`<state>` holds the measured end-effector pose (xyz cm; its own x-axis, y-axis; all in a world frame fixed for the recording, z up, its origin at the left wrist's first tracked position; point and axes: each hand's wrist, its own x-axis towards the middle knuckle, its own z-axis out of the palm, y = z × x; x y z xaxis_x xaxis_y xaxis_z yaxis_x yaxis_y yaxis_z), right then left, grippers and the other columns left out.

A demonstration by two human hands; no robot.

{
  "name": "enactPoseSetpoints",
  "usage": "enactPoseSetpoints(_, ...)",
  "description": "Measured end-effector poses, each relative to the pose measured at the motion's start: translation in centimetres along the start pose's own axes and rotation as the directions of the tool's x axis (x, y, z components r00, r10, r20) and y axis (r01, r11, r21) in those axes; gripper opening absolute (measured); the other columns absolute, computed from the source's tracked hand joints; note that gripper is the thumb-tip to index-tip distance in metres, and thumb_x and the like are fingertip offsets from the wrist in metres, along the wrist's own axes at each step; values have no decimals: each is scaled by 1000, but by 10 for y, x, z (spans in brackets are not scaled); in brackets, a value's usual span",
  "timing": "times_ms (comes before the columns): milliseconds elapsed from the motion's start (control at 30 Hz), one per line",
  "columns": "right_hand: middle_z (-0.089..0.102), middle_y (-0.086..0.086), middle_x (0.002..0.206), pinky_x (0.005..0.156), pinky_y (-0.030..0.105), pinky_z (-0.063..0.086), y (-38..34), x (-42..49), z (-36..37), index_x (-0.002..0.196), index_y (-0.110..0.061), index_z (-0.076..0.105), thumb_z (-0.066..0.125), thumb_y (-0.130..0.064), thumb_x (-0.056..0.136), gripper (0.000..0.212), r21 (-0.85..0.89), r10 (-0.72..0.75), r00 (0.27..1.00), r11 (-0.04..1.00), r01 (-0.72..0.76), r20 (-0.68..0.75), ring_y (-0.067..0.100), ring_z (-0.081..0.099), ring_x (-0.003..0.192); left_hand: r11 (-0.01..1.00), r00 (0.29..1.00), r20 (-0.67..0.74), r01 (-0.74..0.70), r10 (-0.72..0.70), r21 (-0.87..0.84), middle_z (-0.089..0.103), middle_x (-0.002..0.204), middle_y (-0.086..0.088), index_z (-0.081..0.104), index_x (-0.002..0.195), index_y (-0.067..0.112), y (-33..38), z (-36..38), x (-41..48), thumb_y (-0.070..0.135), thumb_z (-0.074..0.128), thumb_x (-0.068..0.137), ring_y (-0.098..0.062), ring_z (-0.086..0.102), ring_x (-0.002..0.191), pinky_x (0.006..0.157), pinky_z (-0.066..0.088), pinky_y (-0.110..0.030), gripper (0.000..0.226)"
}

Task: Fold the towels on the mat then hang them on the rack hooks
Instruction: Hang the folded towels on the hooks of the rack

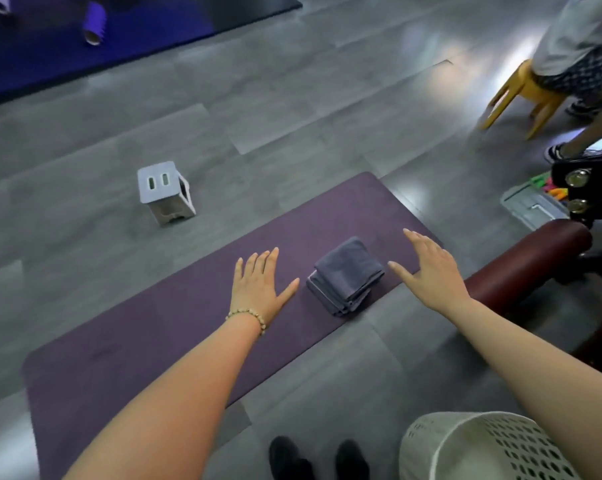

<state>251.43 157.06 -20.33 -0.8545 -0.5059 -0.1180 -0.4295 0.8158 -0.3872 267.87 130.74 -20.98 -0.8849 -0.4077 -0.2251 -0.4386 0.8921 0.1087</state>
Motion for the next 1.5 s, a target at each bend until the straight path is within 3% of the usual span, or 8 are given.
enactPoseSetpoints(300,26,-2,156,116,44,22,78,113,99,151,-24,19,46,-60,89,77,-22,44,994,999,-42,98,17,21,145,998,999,-2,-53,53,-41,29,152,-1,9,151,17,33,89,159,59,26,94,-20,17,144,119,3,-38,73)
enactPoseSetpoints(633,17,-5,159,118,38,19,162,214,292,150,-27,21,35,-60,93,68,28,119,985,992,-123,126,14,14,146,978,992,94,-60,80,-200,28,154,1,21,149,17,51,303,301,60,33,93,-16,25,141,119,12,-36,72)
enactPoseSetpoints(833,7,-8,160,120,36,7,217,249,426,151,-32,16,-19,-92,52,121,-3,147,978,989,-148,146,13,4,148,938,975,217,37,42,-344,16,158,-3,12,152,16,36,439,368,67,40,87,-19,19,145,118,17,-36,87)
enactPoseSetpoints(933,6,-10,160,118,34,0,240,268,470,151,-32,16,-20,-88,56,116,1,149,981,989,-150,127,11,1,148,863,939,342,157,20,-480,15,158,-5,7,152,16,35,487,398,70,51,79,-22,19,145,117,20,-38,101)
enactPoseSetpoints(1000,9,-10,160,118,32,1,252,283,489,151,-32,18,-18,-85,61,110,23,154,984,987,-157,91,11,4,147,790,941,338,181,35,-586,36,148,-5,23,149,18,37,507,412,69,59,74,-23,35,136,111,32,-38,98)
enactPoseSetpoints(1133,11,-10,159,119,32,0,264,301,514,150,-36,16,-16,-80,70,98,21,144,989,989,-144,10,10,4,147,703,989,130,39,76,-710,62,102,13,58,106,27,46,528,426,63,73,65,-8,57,99,85,49,-27,57)
enactPoseSetpoints(1300,6,-13,159,118,30,-7,268,309,529,150,-40,9,-25,-78,69,95,-14,149,988,989,-149,-42,8,-2,147,472,964,262,212,42,-856,73,74,-2,67,75,8,53,528,432,49,81,65,-11,65,68,62,55,-27,45)
enactPoseSetpoints(1500,8,-13,159,119,31,-5,268,313,529,149,-39,13,-15,-82,71,94,60,138,990,989,-138,3,8,-1,147,403,909,371,271,192,-874,75,88,3,72,93,15,47,502,437,38,81,70,-11,71,83,66,55,-22,34)
